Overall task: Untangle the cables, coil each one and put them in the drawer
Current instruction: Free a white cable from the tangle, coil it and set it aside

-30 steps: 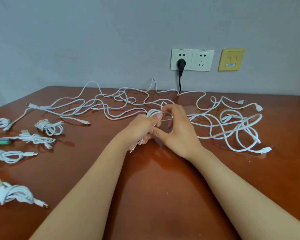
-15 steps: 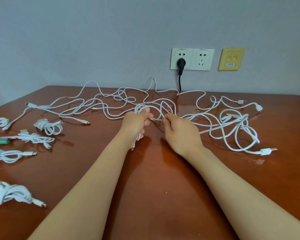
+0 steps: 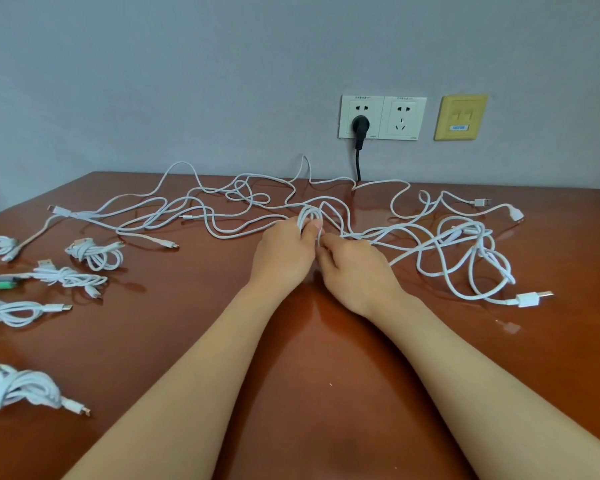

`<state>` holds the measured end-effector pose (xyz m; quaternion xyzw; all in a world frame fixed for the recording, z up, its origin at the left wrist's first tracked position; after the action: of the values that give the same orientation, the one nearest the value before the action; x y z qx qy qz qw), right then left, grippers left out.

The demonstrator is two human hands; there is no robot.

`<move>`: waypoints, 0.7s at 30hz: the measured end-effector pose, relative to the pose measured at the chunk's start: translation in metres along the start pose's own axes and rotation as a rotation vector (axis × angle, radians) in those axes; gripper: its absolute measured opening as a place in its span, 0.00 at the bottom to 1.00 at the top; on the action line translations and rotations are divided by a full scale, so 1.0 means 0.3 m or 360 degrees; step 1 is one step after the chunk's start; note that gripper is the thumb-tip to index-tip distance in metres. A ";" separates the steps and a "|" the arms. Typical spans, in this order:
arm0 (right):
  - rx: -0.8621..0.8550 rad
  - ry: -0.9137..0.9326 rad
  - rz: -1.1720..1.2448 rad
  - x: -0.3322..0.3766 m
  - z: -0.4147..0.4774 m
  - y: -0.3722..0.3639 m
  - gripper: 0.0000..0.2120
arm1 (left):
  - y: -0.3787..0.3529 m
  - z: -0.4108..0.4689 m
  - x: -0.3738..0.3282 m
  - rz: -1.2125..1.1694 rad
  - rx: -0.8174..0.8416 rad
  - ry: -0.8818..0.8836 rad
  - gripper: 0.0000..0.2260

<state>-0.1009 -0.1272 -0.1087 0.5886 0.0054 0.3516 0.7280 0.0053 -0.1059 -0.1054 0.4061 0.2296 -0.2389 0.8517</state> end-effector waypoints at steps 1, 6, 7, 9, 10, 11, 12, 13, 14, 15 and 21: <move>0.0006 0.0009 -0.0007 0.001 0.000 0.000 0.11 | -0.001 -0.001 -0.001 0.0063 0.0009 -0.0019 0.14; 0.0039 0.0041 -0.0071 0.006 -0.001 -0.002 0.12 | -0.006 -0.001 -0.006 0.0267 0.0034 0.0008 0.16; 0.0061 0.0059 -0.0110 0.008 -0.002 -0.005 0.11 | -0.004 0.000 0.000 0.0247 0.0022 0.0048 0.16; 0.0092 0.0105 -0.0188 0.015 -0.006 -0.013 0.11 | -0.001 0.006 0.028 0.0130 -0.0026 0.0167 0.16; 0.0093 0.0124 -0.0207 0.018 -0.008 -0.015 0.11 | 0.001 0.010 0.044 0.0036 -0.0054 0.0229 0.16; 0.0087 0.0140 -0.0218 0.022 -0.009 -0.016 0.11 | 0.000 0.011 0.058 -0.0061 -0.0075 0.0285 0.16; 0.0078 0.0155 -0.0226 0.024 -0.010 -0.016 0.11 | -0.002 0.011 0.069 -0.0150 -0.0086 0.0321 0.16; 0.0069 0.0167 -0.0233 0.026 -0.010 -0.016 0.11 | -0.004 0.011 0.078 -0.0237 -0.0093 0.0350 0.16; 0.0056 0.0181 -0.0239 0.027 -0.010 -0.017 0.11 | -0.007 0.011 0.081 -0.0335 -0.0108 0.0373 0.15; 0.0037 0.0196 -0.0242 0.026 -0.010 -0.017 0.11 | -0.007 0.010 0.080 -0.0442 -0.0126 0.0412 0.15; -0.0052 0.0257 -0.0309 0.030 -0.009 -0.021 0.14 | -0.002 0.010 0.063 -0.1312 -0.0361 0.0779 0.12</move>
<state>-0.0923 -0.1205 -0.1112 0.5431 0.1153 0.3257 0.7653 0.0203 -0.1129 -0.1151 0.2302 0.5891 -0.4271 0.6462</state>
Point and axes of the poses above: each hand's wrist, its own z-axis towards the middle knuckle, its own y-axis out of the back of the hand, x = y × z, the point moved 3 cm from there along z, towards the middle knuckle, and after that the axes turned 15 degrees about -y, right-handed, at the moved point
